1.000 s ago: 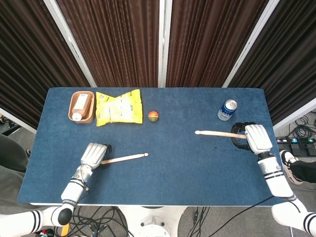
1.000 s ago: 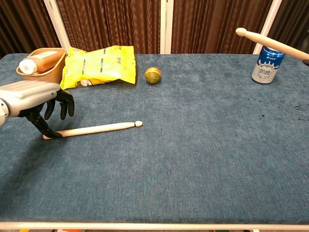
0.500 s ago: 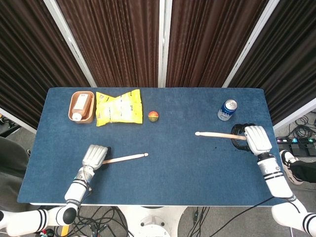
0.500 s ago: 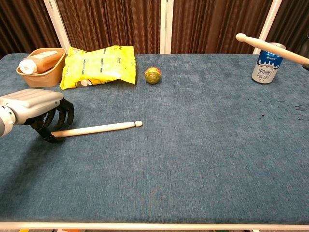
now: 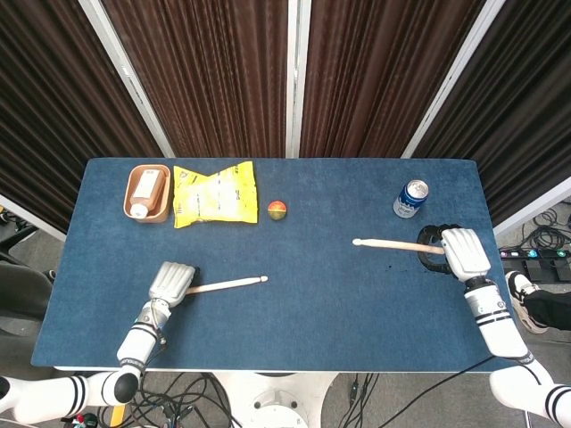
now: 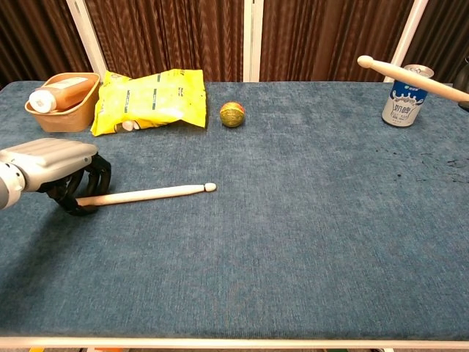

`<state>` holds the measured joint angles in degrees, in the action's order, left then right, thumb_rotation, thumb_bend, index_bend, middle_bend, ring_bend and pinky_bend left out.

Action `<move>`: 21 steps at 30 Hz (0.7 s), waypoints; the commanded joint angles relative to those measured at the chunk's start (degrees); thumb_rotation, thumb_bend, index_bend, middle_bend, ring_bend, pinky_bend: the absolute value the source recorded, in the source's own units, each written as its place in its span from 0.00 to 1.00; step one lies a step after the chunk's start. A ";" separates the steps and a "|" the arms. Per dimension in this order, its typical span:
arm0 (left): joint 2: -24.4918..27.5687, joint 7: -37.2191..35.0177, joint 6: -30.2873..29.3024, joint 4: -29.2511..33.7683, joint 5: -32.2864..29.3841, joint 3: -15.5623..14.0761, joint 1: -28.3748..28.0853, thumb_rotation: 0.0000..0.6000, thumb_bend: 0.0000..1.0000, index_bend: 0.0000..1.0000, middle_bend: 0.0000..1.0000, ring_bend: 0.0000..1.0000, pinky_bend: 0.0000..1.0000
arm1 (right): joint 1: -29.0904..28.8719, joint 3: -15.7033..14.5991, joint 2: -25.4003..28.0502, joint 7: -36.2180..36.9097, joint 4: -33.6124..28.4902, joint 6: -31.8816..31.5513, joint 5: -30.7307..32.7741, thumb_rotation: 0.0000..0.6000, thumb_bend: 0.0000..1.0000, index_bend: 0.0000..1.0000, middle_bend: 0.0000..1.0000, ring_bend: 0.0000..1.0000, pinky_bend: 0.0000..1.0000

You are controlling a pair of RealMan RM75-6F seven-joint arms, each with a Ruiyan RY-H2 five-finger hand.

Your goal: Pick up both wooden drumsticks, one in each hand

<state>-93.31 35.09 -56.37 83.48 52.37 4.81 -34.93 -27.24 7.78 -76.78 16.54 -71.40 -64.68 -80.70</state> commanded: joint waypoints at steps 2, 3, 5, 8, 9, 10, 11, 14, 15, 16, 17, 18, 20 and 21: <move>0.12 -1.37 0.50 -0.15 0.46 -0.17 -0.09 1.00 0.37 0.53 0.57 0.60 0.69 | 0.01 -0.14 -0.16 -0.24 0.12 0.30 0.07 1.00 0.57 0.81 0.63 0.46 0.42; 0.25 -1.81 0.75 -0.09 0.56 -0.19 -0.11 1.00 0.39 0.53 0.58 0.60 0.69 | 0.01 -0.19 -0.20 -0.34 0.14 0.42 0.11 1.00 0.57 0.81 0.63 0.46 0.42; 0.55 -3.27 1.35 0.01 1.05 -0.09 -0.17 1.00 0.41 0.54 0.59 0.60 0.69 | 0.06 -0.31 -0.29 -0.53 0.12 0.57 0.15 1.00 0.57 0.81 0.63 0.46 0.42; 0.87 -6.12 1.80 -0.34 2.75 0.09 -0.06 1.00 0.45 0.58 0.62 0.63 0.69 | 0.28 -0.44 -0.39 -0.60 0.01 0.46 0.17 1.00 0.57 0.81 0.63 0.46 0.42; 1.18 -7.83 2.10 -0.48 3.71 0.16 0.07 1.00 0.46 0.59 0.64 0.63 0.69 | 0.46 -0.47 -0.43 -0.51 -0.04 0.29 0.21 1.00 0.57 0.81 0.63 0.46 0.42; 1.42 -9.20 2.25 -0.57 4.50 0.27 0.18 1.00 0.47 0.60 0.65 0.64 0.69 | 0.63 -0.51 -0.48 -0.39 -0.05 0.16 0.25 1.00 0.57 0.81 0.63 0.46 0.42; 1.72 -10.72 2.44 -0.64 5.48 0.34 0.28 1.00 0.48 0.61 0.66 0.64 0.69 | 0.82 -0.54 -0.51 -0.18 -0.07 0.01 0.32 1.00 0.57 0.81 0.63 0.46 0.42; 2.99 -17.02 2.20 -0.44 9.42 0.82 0.99 1.00 0.49 0.63 0.68 0.65 0.71 | 1.63 -0.87 -0.50 2.00 -0.84 -0.34 0.29 1.00 0.58 0.81 0.63 0.47 0.42; 3.37 -18.93 1.95 -0.29 10.63 1.00 1.21 1.00 0.50 0.63 0.69 0.65 0.72 | 1.80 -1.03 -0.39 3.06 -1.34 -0.39 0.06 1.00 0.58 0.81 0.63 0.47 0.42; 3.73 -20.81 1.60 -0.19 11.97 1.21 1.38 1.00 0.50 0.64 0.69 0.65 0.72 | 1.98 -1.23 -0.31 4.14 -1.87 -0.50 -0.29 1.00 0.59 0.81 0.63 0.47 0.42; 4.07 -22.74 1.26 -0.15 13.41 1.39 1.50 1.00 0.50 0.64 0.70 0.65 0.72 | 2.12 -1.42 -0.30 5.16 -2.39 -0.67 -0.70 1.00 0.60 0.81 0.64 0.48 0.42; 4.44 -25.40 0.76 -0.13 15.22 1.74 1.61 1.00 0.51 0.64 0.70 0.65 0.73 | 2.26 -1.70 -0.36 6.44 -3.14 -0.91 -1.32 1.00 0.61 0.82 0.64 0.48 0.42; 4.87 -29.66 0.03 -0.17 18.04 2.33 1.58 1.00 0.51 0.65 0.70 0.65 0.73 | 2.38 -2.12 -0.57 8.90 -4.63 -1.06 -2.23 1.00 0.62 0.82 0.65 0.49 0.42; 5.13 -32.62 -0.22 -0.22 19.61 2.76 1.45 1.00 0.52 0.65 0.71 0.65 0.73 | 2.34 -2.42 -0.66 10.88 -5.80 -0.89 -2.83 1.00 0.63 0.83 0.65 0.49 0.42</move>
<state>-89.54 9.37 -55.36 83.21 66.92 6.31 -33.76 -25.18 6.11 -77.26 24.22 -75.00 -65.42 -82.14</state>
